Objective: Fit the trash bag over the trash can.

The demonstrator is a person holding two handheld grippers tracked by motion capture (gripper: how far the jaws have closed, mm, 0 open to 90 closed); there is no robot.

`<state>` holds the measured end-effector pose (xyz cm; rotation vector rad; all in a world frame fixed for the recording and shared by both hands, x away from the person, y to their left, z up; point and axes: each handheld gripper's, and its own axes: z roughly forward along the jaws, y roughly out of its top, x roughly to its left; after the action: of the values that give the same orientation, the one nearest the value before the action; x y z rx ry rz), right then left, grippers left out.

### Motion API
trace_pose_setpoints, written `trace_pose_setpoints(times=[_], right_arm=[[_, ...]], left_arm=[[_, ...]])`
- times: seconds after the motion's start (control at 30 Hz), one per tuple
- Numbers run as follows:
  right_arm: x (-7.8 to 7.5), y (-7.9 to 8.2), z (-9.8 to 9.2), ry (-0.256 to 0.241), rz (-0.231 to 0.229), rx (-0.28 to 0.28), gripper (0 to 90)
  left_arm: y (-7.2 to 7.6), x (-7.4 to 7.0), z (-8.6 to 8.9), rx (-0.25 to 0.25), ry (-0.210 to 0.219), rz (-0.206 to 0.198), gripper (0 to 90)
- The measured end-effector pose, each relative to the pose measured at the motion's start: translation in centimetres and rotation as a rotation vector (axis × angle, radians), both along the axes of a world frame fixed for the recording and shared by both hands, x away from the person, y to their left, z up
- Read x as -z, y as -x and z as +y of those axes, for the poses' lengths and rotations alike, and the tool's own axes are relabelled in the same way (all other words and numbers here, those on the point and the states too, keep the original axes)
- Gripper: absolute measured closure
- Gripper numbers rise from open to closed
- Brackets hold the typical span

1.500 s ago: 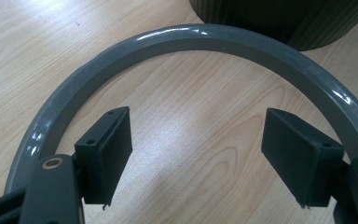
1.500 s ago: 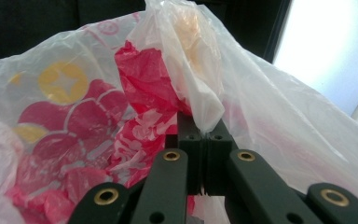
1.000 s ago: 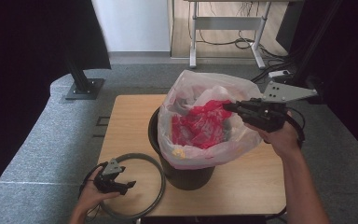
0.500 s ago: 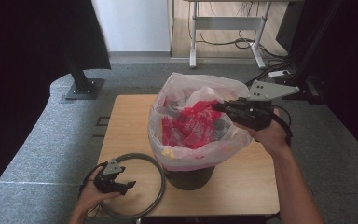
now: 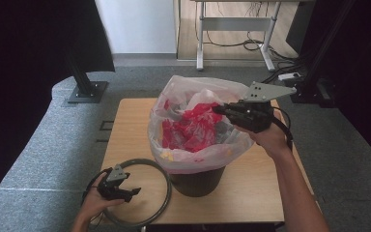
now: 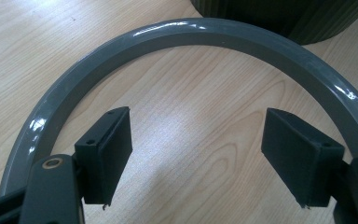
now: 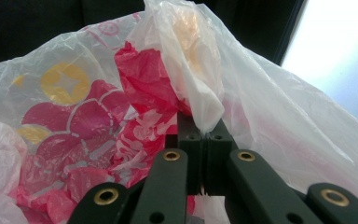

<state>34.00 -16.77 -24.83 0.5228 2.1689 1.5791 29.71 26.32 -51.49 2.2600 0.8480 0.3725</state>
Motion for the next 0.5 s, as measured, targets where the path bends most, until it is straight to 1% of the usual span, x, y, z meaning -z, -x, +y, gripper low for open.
trace_pose_setpoints(times=[0.23,0.5], right_arm=[[0.5,-0.4,1.0,0.025,0.014,0.015,88.2],[2.0,-1.1,1.7,0.065,0.046,0.03,88.1]], left_arm=[[0.0,0.1,0.1,-0.001,-0.001,0.005,24.5],[0.0,0.1,0.0,0.001,-0.004,0.007,24.5]])
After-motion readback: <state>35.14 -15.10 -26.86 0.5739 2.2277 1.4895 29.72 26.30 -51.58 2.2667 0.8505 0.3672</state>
